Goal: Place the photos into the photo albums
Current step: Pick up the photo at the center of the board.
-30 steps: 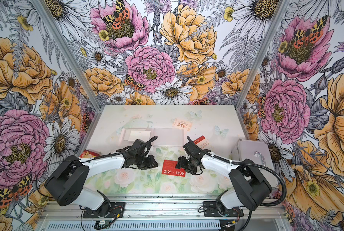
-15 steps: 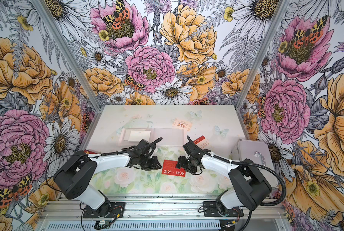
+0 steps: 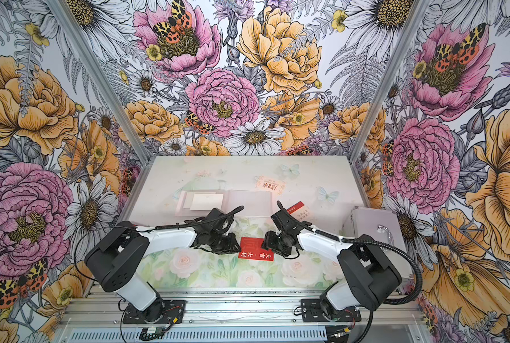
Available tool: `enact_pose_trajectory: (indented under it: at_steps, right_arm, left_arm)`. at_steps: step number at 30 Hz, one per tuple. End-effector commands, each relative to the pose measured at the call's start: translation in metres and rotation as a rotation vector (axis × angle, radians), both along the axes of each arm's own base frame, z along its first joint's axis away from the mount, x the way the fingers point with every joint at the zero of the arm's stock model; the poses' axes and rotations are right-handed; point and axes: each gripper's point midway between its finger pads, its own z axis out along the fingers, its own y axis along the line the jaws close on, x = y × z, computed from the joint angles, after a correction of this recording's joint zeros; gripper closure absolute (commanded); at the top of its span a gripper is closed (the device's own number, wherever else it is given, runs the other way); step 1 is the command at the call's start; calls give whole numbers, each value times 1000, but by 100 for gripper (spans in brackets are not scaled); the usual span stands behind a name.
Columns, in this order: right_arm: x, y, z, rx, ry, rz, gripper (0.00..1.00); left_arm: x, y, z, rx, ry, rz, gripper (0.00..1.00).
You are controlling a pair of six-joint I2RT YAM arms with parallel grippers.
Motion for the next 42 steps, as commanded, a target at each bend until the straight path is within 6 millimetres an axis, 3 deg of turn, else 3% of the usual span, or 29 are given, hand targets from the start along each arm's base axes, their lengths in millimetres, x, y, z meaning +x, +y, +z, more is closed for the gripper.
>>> enact_pose_trajectory:
  at_steps: [1,16,25,42]
  right_arm:
    - [-2,4,-2,25,9,13,40]
    - [7,23,34,148,-47,61,47]
    - [12,28,65,223,-115,74,49]
    - [14,35,95,289,-164,83,50]
  left_arm:
    - [2,-2,-3,9,-7,-8,81]
    - [2,-1,-9,26,-6,-16,81]
    - [7,1,-4,14,-18,-10,81]
    - [19,8,3,-1,-40,18,81]
